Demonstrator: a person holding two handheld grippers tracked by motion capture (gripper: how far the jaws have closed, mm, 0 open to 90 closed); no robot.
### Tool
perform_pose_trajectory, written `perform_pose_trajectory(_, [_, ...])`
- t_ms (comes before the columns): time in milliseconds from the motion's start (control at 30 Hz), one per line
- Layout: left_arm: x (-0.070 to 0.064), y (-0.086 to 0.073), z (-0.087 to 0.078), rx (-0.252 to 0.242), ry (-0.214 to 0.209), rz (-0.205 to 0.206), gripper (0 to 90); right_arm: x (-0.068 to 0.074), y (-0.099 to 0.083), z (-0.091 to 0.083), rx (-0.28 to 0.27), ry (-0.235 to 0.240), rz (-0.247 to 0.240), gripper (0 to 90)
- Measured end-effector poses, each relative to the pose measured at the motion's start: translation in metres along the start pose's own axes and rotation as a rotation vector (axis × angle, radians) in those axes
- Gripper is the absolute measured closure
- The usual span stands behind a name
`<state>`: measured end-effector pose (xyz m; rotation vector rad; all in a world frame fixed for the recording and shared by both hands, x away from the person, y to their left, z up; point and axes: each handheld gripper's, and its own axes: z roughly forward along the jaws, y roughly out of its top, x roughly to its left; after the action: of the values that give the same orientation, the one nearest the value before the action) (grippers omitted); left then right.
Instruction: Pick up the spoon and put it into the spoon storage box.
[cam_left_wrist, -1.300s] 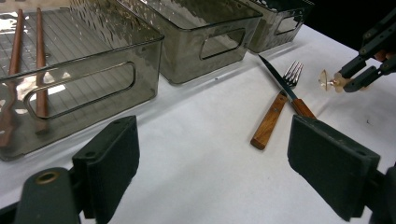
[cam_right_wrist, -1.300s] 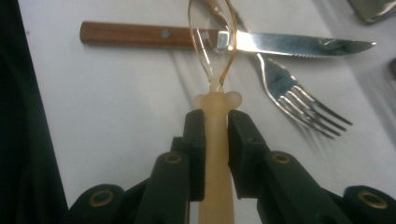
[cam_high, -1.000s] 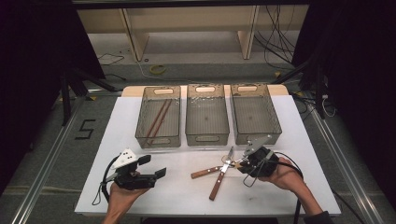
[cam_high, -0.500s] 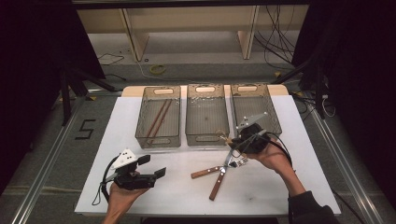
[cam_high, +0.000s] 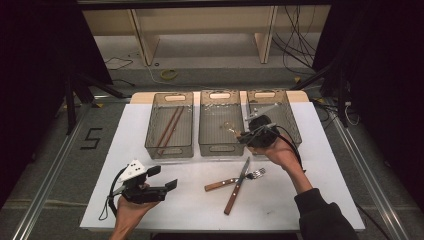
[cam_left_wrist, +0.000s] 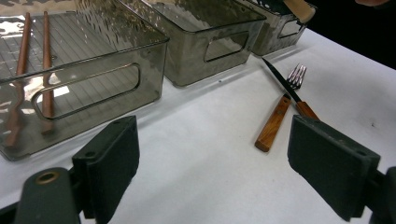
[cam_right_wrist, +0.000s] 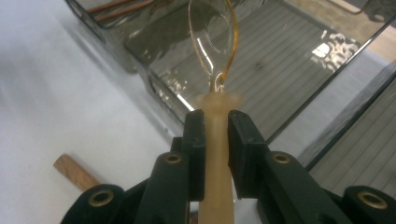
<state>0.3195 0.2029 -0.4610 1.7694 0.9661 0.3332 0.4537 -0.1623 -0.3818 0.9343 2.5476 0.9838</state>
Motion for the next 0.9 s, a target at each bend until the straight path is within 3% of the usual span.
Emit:
perform_pose_trajectory(333, [0.0,0.0,0.0,0.0,-0.001,-0.001,16.3,-0.008,0.025,0.014,-0.013,-0.02,0.049,78.6])
perform_pose_trajectory(900, [0.0,0.0,0.0,-0.001,0.001,0.002,16.3,-0.019,0.043,0.033,-0.009,-0.049,0.103,78.6])
